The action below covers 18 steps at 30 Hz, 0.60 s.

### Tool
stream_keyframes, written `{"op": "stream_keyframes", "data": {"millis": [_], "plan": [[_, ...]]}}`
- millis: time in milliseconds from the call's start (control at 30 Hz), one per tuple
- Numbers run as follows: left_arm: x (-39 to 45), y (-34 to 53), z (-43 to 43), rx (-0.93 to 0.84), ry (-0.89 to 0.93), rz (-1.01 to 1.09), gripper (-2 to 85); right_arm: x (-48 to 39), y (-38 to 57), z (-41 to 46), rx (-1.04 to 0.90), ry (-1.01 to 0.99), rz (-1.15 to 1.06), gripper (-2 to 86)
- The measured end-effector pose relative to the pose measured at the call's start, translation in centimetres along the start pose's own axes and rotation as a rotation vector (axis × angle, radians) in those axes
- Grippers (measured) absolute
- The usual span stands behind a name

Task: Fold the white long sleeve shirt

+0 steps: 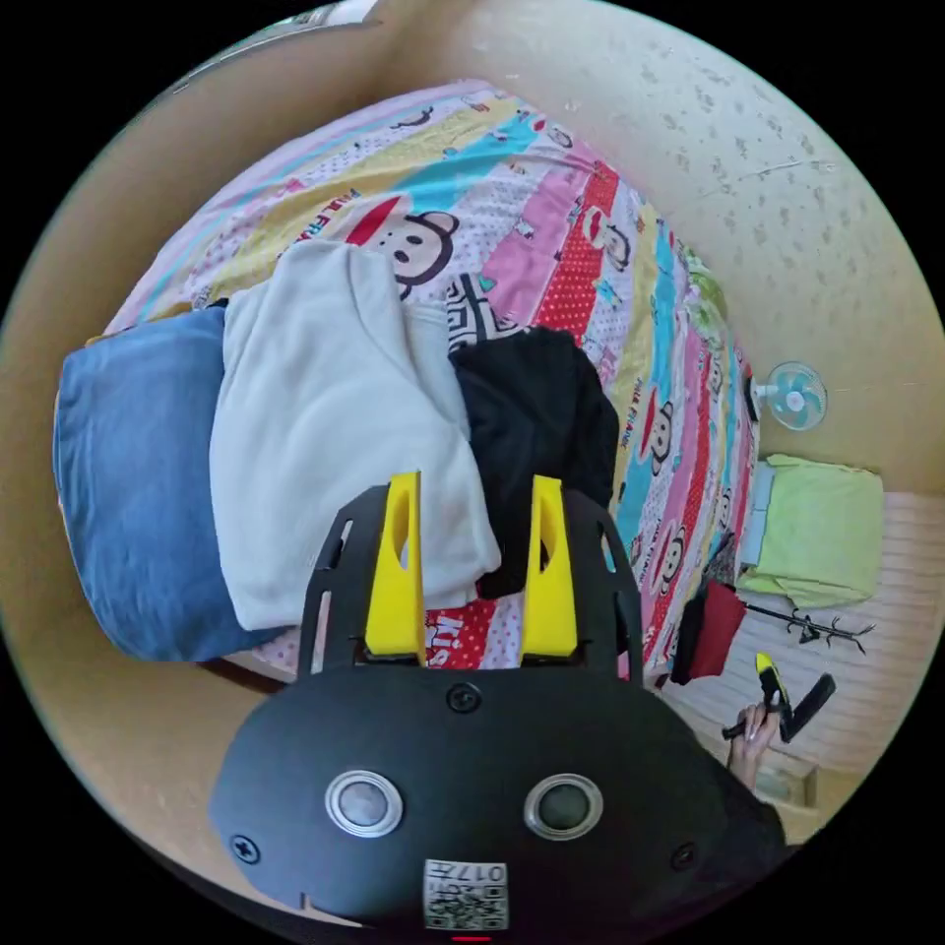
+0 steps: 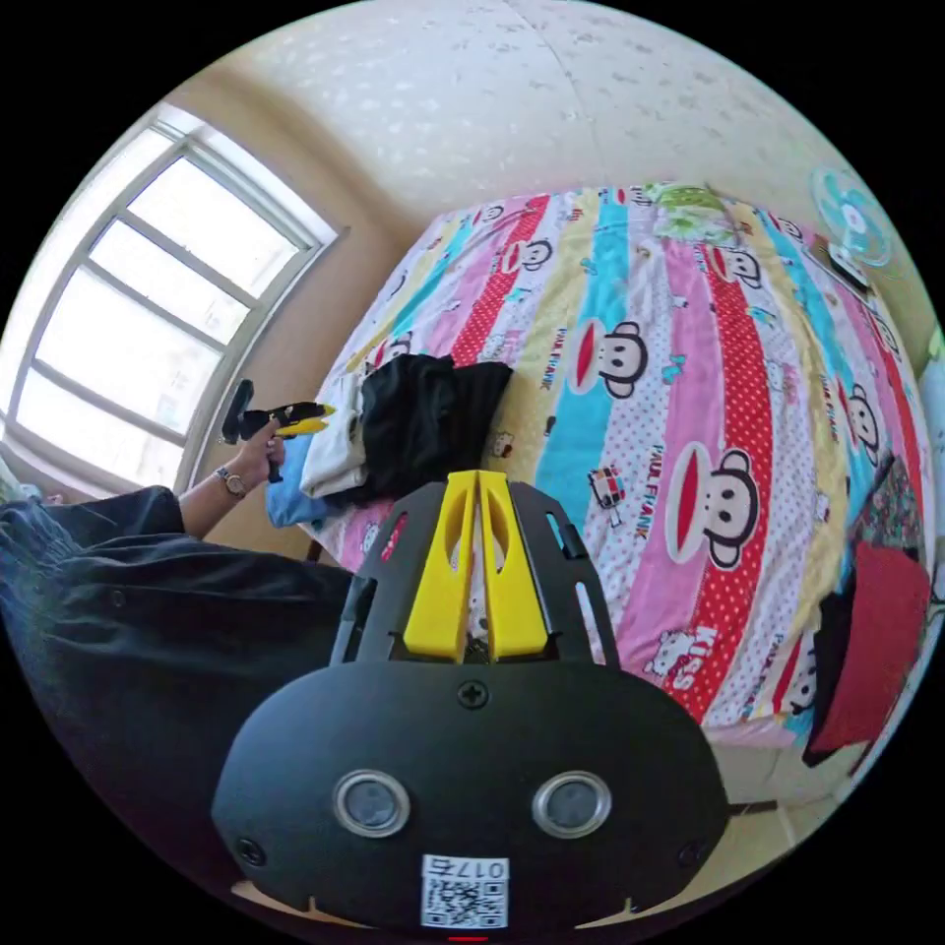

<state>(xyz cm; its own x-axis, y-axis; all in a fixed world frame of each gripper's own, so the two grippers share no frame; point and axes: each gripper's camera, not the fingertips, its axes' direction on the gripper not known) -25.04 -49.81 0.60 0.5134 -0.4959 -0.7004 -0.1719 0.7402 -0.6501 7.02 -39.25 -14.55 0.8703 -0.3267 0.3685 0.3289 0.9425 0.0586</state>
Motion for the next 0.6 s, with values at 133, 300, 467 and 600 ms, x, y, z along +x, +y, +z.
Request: {"op": "stream_keyframes", "data": {"millis": [133,300,467,600], "plan": [[-0.6,2.2,5.5,-0.098,-0.204,-0.080,10.5,2.3,5.7,-3.0,0.140,0.028,0.188,0.4],[-4.0,6.2,2.4,-0.102,0.009,-0.040,6.3,3.4,13.3,-5.2,0.318,-0.041,0.298,0.4],[-7.5,16.2,-13.8,0.213,0.360,0.404,3.2,4.5,15.9,-4.7,0.431,-0.201,0.244,0.4],[-7.6,24.6,-26.0,0.469,0.603,0.655,2.7,5.1,13.2,-3.4,0.539,-0.344,0.101,0.4]]}}
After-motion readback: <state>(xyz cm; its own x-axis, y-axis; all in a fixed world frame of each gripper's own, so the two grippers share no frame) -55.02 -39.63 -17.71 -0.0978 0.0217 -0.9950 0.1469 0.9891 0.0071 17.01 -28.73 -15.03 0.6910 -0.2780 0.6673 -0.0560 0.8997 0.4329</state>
